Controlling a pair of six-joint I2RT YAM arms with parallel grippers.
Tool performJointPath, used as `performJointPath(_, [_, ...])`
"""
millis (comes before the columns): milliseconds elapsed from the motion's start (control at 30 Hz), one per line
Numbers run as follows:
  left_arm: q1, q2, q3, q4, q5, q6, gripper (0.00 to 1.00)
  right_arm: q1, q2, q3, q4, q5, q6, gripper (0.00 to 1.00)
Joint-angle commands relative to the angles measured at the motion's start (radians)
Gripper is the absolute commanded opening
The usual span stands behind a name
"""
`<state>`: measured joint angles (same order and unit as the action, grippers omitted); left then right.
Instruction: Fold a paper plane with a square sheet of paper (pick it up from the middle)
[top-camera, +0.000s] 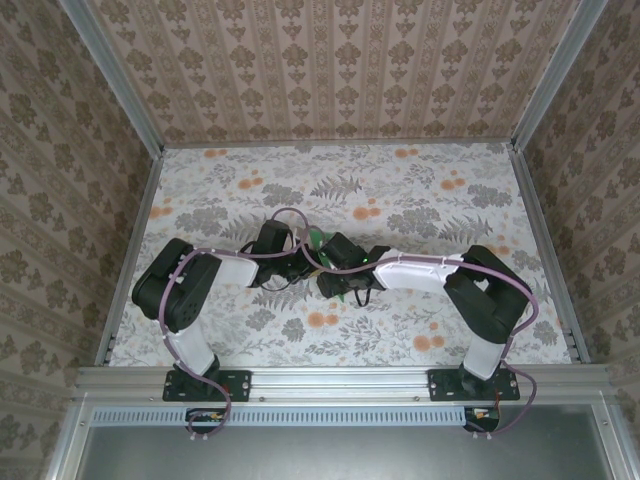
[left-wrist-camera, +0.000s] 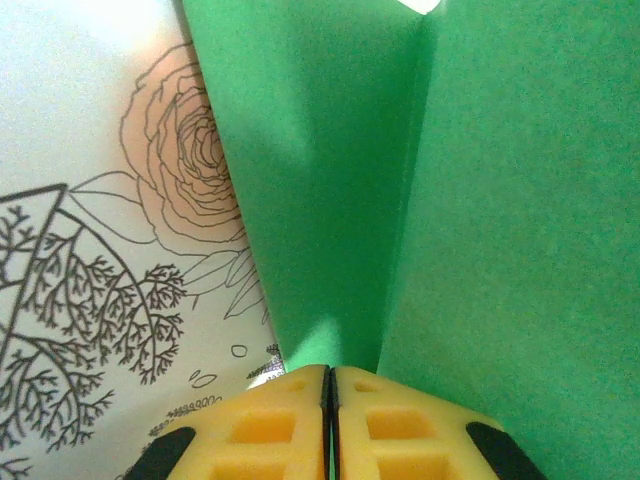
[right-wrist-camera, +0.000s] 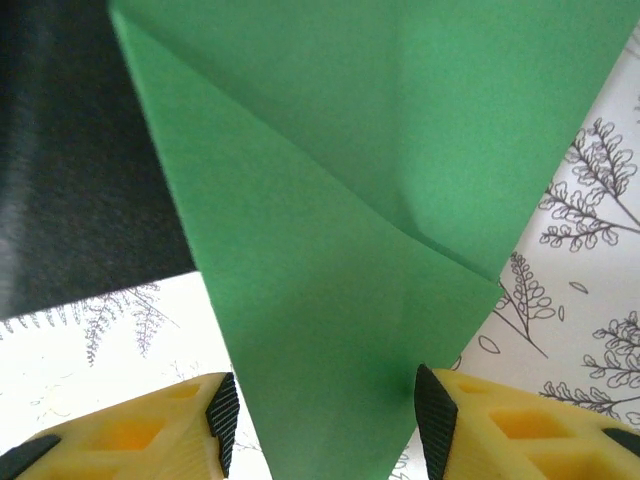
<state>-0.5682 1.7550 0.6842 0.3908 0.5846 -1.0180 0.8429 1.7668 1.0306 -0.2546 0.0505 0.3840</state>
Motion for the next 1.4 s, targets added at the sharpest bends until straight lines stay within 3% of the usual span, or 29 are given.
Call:
performJointPath(0, [-0.006, -0.006, 0.023, 0.002, 0.021, -0.011, 0.11, 0.014, 0.025, 0.038, -0.033, 0.099, -0.023, 0.54])
performJointPath(133, [-0.007, -0.012, 0.023, -0.003, 0.021, -0.010, 0.11, 0.024, 0.036, 0.047, -0.031, 0.117, -0.028, 0.51])
performJointPath(467, [-0.007, -0.014, 0.020, -0.007, 0.020, -0.011, 0.11, 0.025, 0.063, 0.051, -0.029, 0.128, -0.035, 0.35])
performJointPath(900, [-0.006, -0.030, 0.006, -0.015, 0.011, -0.005, 0.11, 0.017, 0.044, 0.030, -0.011, 0.111, -0.041, 0.07])
performJointPath(1133, [-0.004, -0.060, -0.010, -0.015, 0.006, 0.002, 0.11, -0.066, -0.015, -0.051, 0.104, -0.129, 0.013, 0.00])
performJointPath(1367, [-0.005, -0.076, -0.022, 0.018, 0.013, 0.009, 0.12, -0.176, -0.042, -0.141, 0.257, -0.414, 0.107, 0.00])
